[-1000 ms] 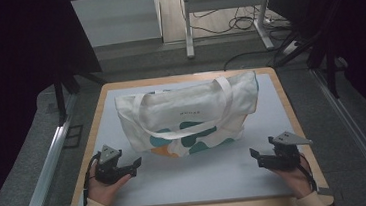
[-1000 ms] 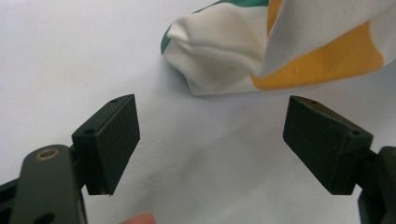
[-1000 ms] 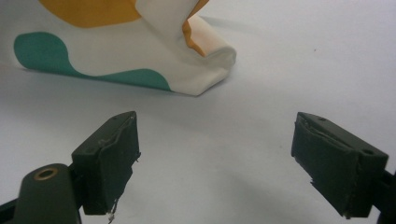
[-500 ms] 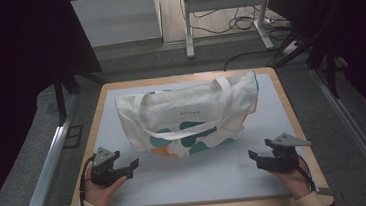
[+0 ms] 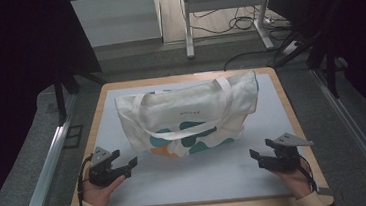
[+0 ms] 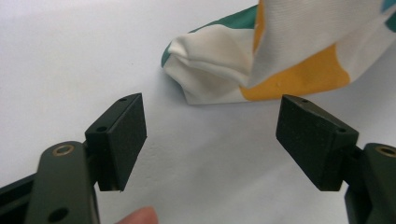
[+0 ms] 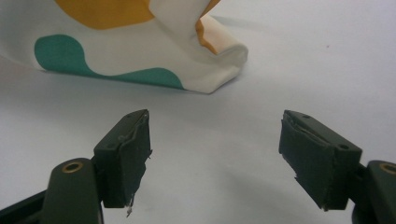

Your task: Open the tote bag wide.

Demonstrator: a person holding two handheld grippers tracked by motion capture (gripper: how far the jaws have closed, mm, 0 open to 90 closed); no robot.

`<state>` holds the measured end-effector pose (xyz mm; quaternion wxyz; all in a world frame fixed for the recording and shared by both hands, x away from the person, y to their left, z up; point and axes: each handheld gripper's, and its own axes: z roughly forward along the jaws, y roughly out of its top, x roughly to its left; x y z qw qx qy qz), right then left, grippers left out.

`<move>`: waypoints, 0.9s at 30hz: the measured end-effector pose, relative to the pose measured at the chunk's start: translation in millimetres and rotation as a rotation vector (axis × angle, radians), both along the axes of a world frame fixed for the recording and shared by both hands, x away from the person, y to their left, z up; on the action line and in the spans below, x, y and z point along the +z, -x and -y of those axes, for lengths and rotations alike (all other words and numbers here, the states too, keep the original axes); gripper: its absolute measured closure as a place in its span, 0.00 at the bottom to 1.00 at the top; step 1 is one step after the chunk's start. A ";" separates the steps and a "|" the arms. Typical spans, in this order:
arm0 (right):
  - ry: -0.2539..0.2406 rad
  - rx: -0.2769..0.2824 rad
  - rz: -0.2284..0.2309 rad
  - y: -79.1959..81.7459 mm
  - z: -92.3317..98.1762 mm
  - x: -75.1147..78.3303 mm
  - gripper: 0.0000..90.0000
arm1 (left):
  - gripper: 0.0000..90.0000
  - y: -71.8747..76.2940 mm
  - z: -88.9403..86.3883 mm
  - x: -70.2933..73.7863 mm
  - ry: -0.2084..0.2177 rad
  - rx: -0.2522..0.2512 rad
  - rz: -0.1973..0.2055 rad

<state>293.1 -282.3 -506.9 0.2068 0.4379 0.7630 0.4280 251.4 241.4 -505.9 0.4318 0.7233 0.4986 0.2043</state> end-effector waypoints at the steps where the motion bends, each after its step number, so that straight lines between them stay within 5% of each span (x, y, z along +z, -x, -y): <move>1: 0.000 0.001 0.002 0.4 -1.4 0.1 0.28 | 0.28 0.4 -0.3 0.6 0.001 -0.001 -0.001; 13: 0.011 0.020 0.008 0.1 -3.1 0.6 0.28 | 0.28 7.2 -3.3 4.1 0.022 -0.005 -0.009; 27: 0.018 0.023 -0.001 1.4 -3.2 -1.6 0.28 | 0.28 7.2 -4.1 32.4 0.048 0.001 0.050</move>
